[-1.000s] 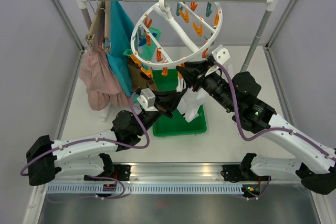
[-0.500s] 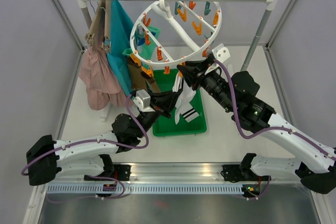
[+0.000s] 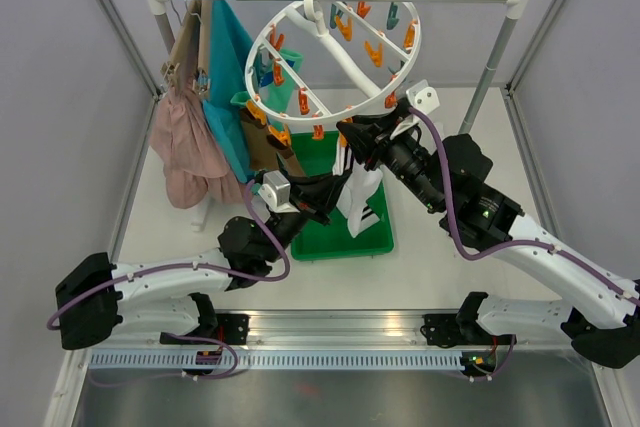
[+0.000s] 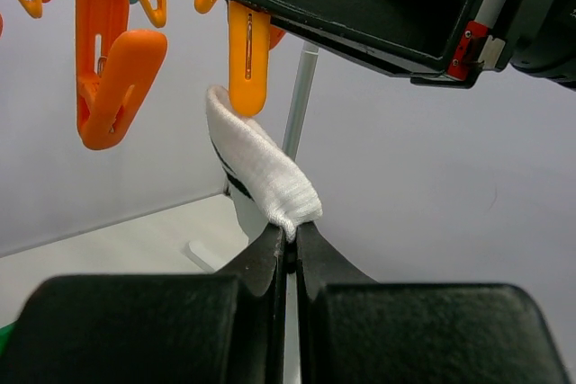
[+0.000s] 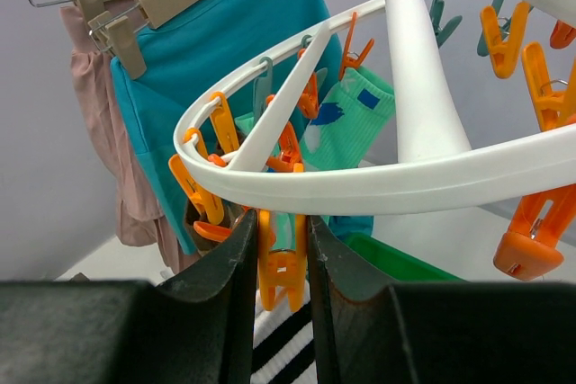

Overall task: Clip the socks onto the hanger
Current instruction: Clamp the sock onto the hanger.

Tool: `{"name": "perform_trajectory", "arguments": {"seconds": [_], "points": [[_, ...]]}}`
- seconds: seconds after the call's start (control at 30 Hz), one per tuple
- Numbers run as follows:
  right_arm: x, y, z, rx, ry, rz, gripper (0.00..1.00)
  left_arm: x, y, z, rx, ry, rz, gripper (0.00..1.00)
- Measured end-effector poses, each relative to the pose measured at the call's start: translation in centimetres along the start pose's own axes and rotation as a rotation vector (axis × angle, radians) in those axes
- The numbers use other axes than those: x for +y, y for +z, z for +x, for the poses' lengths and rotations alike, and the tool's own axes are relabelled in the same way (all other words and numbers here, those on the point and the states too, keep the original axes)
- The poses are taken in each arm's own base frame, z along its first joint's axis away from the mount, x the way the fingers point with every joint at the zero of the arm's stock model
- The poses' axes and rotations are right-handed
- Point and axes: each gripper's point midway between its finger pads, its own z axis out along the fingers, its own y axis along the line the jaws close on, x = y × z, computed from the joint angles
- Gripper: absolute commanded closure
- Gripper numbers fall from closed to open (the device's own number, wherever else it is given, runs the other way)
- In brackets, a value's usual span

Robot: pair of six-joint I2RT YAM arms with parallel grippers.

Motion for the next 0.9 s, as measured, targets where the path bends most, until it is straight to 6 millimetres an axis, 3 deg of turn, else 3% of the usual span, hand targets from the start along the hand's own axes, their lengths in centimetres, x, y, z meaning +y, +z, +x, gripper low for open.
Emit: {"name": "perform_trajectory", "arguments": {"seconds": [0.9], "points": [[-0.3,0.0,0.1,0.009,0.034,0.023,1.00,-1.0,1.2,-0.7,-0.049,-0.019,0.034,0.98]]}}
